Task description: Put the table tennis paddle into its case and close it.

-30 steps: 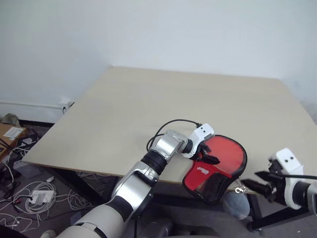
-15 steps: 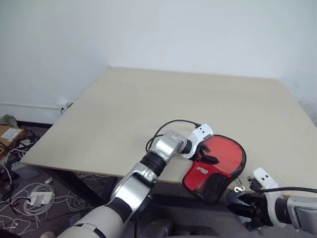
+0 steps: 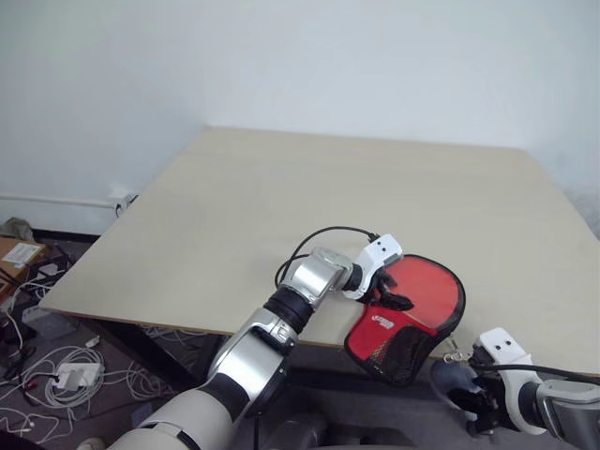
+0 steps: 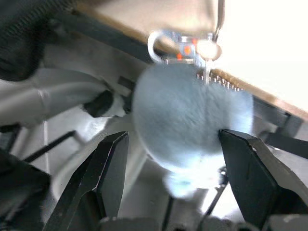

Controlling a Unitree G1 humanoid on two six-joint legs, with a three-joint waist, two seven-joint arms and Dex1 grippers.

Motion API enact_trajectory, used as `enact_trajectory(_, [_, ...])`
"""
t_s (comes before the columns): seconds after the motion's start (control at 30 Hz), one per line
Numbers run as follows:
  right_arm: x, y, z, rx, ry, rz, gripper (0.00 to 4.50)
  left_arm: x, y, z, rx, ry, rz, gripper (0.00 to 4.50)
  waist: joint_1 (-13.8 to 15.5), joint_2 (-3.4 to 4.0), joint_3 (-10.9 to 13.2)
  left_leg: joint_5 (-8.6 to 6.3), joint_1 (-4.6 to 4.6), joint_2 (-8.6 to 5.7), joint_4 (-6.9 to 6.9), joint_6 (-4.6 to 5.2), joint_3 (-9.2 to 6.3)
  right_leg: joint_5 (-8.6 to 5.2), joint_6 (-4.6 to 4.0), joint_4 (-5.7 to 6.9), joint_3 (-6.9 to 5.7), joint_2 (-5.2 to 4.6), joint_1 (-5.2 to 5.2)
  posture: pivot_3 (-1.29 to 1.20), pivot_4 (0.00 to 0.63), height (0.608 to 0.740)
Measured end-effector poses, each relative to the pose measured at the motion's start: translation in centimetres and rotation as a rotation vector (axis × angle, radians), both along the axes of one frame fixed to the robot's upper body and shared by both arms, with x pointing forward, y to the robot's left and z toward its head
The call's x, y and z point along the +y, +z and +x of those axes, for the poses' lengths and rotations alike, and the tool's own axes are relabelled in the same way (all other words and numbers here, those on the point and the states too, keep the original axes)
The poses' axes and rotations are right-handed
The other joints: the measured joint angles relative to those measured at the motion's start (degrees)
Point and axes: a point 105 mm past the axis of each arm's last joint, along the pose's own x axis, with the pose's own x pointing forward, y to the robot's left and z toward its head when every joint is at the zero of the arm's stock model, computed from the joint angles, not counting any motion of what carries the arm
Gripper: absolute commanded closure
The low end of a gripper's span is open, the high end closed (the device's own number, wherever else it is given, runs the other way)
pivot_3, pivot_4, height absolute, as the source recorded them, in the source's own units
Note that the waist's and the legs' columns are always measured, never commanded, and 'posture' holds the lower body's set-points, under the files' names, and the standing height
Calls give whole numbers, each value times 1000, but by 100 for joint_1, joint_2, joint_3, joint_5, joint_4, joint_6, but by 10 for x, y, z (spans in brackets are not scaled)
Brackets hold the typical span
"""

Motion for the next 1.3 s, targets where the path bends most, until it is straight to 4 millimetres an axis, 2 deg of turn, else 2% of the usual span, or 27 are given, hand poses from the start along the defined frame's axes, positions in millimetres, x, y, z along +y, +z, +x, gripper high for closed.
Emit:
enact_trajectory(0.03, [0,-1,1,-10,-6,-3,752,0,0,0,0,0,0,927,-1,1,-1,0,0,0,0,0,0,0,1,1,0,0,0,0,0,740])
enact_trajectory(0.1, [-1,-3,2,-17,-10,-10,140,0,0,0,-1,-1,1,927,1,4,-3,0,1,0,0,0,0,2,1,0,-1,-1,0,0,0,740])
enact_trajectory(0.13, [0,-4,2,-16,-17,-4,40,0,0,0,-1,-2,1,927,1,3,-3,0,1,0,0,0,-1,4,-3,1,-2,0,-1,0,0,740])
enact_trajectory(0.4, [14,-13,11,-9,-76,97,40,1,0,0,-4,-4,5,927,2,10,-7,0,3,0,-3,0,-1,6,-3,3,-2,-1,-3,0,0,740])
enact_trajectory(0.53, [14,-17,15,3,-78,82,921,1,0,0,-8,-7,6,927,3,14,-10,0,3,0,-5,0,-1,7,-4,3,-1,0,-6,0,0,740])
enact_trajectory(0.67, [11,-18,11,22,-52,51,2200,1,0,-1,-10,-8,6,927,4,19,-13,0,3,0,-5,0,-1,7,-3,2,-1,-1,-6,0,0,740])
enact_trajectory(0.83, [18,-2,2,10,83,78,3748,3,0,-1,-10,-4,8,927,-7,20,-13,0,2,0,-6,-1,-2,6,0,2,-2,-1,-7,0,0,740])
enact_trajectory(0.9, [22,7,1,-14,145,83,4167,3,0,-1,-9,-3,9,927,-5,18,-14,0,1,0,-5,-1,-4,1,9,2,-5,-2,-6,0,0,740])
enact_trajectory(1.03, [40,22,0,-68,261,145,4428,3,0,-1,-8,-3,8,927,-3,15,-13,0,-1,0,-5,0,-5,-9,25,-1,-7,-4,-5,0,0,740])
enact_trajectory(1.17, [45,22,-2,-66,296,168,4435,3,0,-1,-7,-2,8,927,-3,8,-14,0,-1,0,-5,0,-4,-6,19,-1,-7,-4,-5,0,0,740])
enact_trajectory(1.3, [54,18,-15,-27,380,178,4436,3,0,-2,-5,-2,9,927,-2,6,-14,-1,-1,0,-5,-2,-7,-7,21,-1,-10,-5,-6,0,0,740])
